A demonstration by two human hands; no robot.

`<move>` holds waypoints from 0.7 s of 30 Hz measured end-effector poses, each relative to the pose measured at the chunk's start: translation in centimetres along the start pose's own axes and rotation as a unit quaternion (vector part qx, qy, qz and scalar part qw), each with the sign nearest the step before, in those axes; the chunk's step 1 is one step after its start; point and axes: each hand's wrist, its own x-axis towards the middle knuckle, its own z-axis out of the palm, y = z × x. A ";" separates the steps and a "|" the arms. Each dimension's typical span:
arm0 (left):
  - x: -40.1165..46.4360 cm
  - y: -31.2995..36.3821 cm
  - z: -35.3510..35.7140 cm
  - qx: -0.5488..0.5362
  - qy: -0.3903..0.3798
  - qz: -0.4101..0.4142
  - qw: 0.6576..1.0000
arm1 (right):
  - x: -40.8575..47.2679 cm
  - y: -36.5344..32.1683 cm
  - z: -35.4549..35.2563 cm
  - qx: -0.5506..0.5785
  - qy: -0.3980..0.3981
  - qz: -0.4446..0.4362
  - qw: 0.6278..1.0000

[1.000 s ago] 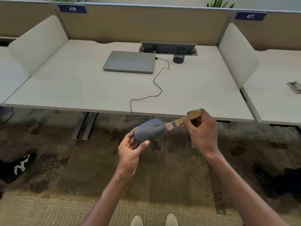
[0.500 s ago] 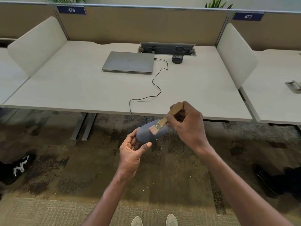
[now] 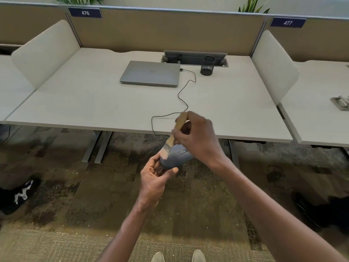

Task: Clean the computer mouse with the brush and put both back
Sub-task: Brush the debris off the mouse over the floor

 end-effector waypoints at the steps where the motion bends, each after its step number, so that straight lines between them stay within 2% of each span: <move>1: 0.0 0.1 0.0 0.004 -0.005 0.002 1.000 | 0.3 -0.3 0.6 -0.006 -0.013 0.003 1.000; 6: -0.3 0.2 -0.3 0.003 0.001 0.005 1.000 | 2.8 0.7 0.9 -0.022 -0.023 0.090 0.995; 14: -0.2 0.2 -1.2 -0.002 0.016 0.009 1.000 | 4.8 5.0 -3.0 -0.096 0.058 0.157 0.981; 17: 0.1 0.4 -1.7 -0.012 0.024 0.010 1.000 | 4.3 6.3 -3.6 -0.043 0.077 0.174 0.981; 21: 0.3 0.8 -2.2 -0.017 0.019 0.009 1.000 | 3.2 7.5 -3.1 0.061 0.042 0.185 0.980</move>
